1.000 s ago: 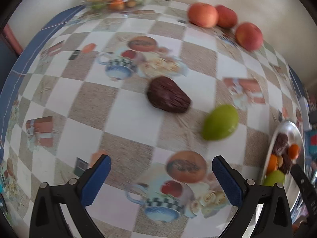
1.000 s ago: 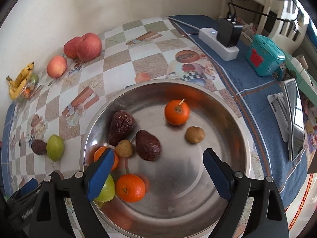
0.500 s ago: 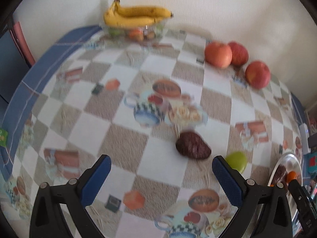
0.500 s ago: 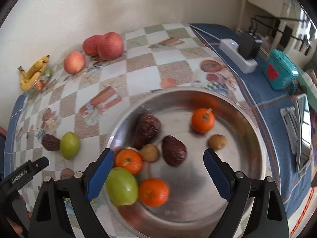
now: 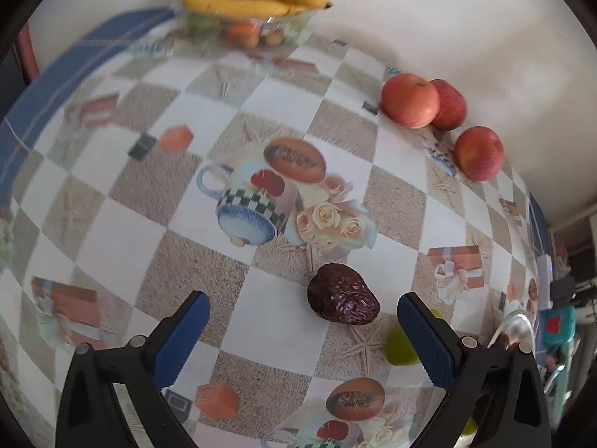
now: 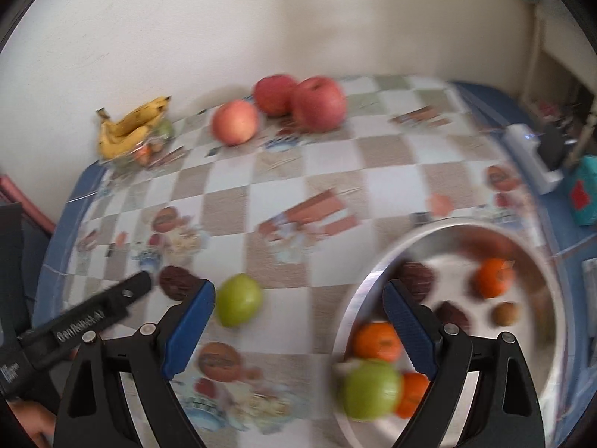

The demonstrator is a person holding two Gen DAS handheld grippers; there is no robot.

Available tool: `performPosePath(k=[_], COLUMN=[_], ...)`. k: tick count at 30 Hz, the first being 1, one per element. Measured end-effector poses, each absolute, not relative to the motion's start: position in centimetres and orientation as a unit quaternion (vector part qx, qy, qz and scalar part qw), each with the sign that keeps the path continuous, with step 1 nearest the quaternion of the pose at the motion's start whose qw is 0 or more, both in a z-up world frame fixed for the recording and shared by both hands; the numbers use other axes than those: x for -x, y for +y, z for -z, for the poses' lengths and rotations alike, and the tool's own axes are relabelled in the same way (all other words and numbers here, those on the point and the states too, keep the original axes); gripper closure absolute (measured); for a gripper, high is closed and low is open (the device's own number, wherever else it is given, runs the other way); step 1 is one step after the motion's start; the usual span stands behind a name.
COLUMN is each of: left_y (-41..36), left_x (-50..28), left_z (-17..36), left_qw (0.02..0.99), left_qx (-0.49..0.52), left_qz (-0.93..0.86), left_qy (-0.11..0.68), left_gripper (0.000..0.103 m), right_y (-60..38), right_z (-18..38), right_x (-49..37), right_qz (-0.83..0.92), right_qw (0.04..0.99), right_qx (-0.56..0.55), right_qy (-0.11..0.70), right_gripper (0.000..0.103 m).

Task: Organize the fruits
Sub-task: 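Grasp a dark date with the left tool while the right tool grasps a green jujube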

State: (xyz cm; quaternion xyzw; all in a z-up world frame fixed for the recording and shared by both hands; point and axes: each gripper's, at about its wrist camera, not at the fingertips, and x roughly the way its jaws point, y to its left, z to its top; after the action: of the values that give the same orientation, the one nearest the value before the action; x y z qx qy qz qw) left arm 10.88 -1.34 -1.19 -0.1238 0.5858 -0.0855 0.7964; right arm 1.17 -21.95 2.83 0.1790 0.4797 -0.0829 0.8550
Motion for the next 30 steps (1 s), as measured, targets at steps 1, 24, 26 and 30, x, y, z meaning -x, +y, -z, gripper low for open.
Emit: performPosePath(k=[1, 24, 26, 30], left_y=[-1.3, -3.8, -3.4, -2.3], left_x=[-11.1, -10.4, -9.7, -8.3], left_z=[1.6, 1.7, 1.2, -0.1], left_qw=[0.792, 0.782, 0.783, 0.786], left_qx=[0.132, 0.128, 0.131, 0.139], left_qz=[0.089, 0.143, 0.144, 0.149], left_qy=[0.59, 0.593, 0.59, 0.584], left_gripper=[0.003, 0.059, 0.059, 0.059], right_y=[-21.6, -17.1, -17.1, -16.7], right_z=[-2.4, 3.0, 3.0, 2.7], right_x=[-1.5, -5.5, -5.3, -4.3], right_qz=[0.078, 0.043, 0.035, 0.033], right_qw=[0.852, 0.821, 0.818, 0.818], right_qx=[-0.18, -0.129, -0.14, -0.138], right_qy=[0.485, 0.554, 0.557, 0.558], right_gripper=[0.011, 0.056, 0.056, 0.056])
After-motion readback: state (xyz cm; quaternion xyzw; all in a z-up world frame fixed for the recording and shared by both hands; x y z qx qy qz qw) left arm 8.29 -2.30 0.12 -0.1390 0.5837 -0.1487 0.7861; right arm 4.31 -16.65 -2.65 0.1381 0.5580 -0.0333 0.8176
